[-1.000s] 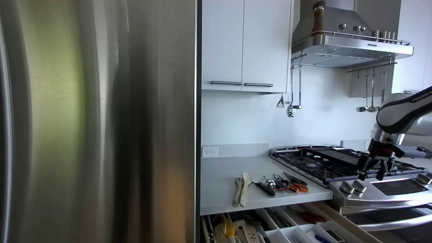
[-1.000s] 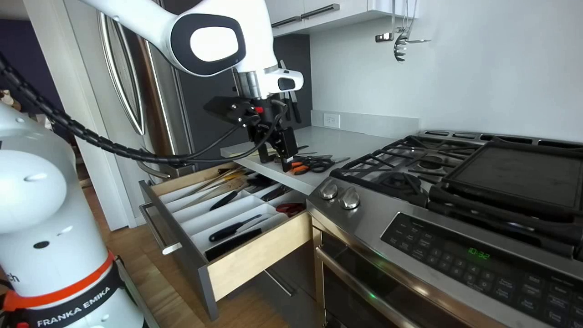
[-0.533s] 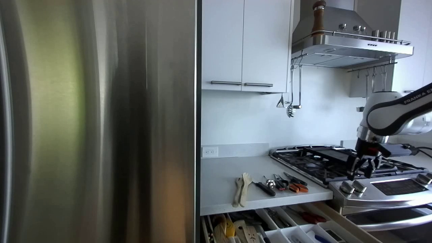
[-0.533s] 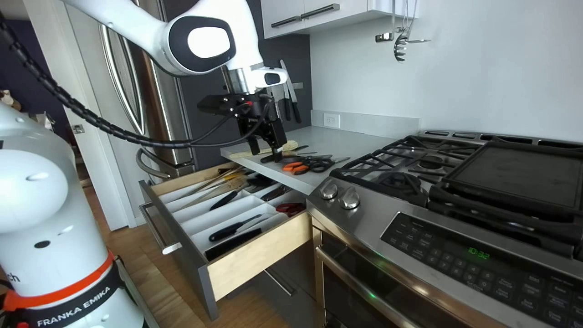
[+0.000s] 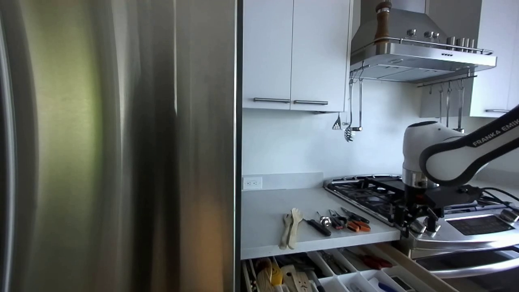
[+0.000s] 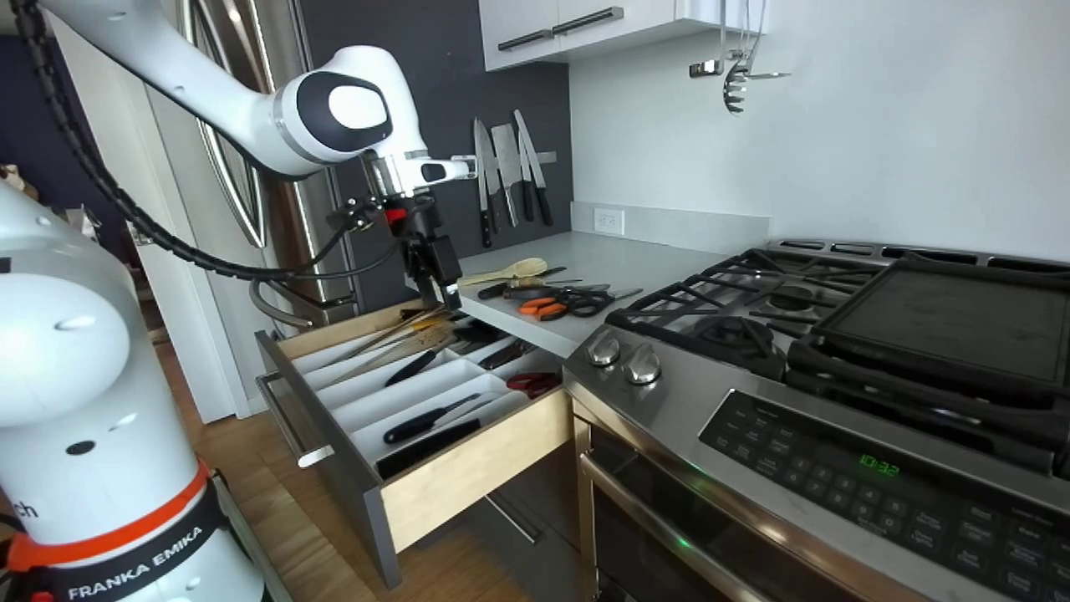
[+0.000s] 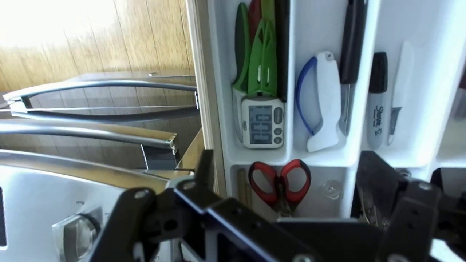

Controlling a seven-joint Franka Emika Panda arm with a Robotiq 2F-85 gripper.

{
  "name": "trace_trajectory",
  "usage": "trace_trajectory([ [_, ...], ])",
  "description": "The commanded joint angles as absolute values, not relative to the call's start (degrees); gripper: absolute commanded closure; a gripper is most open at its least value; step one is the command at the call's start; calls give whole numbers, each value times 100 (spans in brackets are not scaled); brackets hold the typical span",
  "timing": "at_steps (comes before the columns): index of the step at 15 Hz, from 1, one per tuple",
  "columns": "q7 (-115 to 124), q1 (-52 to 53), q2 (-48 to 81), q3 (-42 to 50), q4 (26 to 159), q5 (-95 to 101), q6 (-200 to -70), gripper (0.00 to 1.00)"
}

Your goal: Remove the white object from the open drawer

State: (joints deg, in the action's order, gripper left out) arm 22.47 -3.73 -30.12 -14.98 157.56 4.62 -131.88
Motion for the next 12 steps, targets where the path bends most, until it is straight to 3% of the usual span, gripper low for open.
trace_trajectory([
  [1, 2584, -74, -2600, -1539, 15750, 349, -13373, 0],
  [12, 2446, 53, -2193, -1503, 15689, 425, -13563, 0],
])
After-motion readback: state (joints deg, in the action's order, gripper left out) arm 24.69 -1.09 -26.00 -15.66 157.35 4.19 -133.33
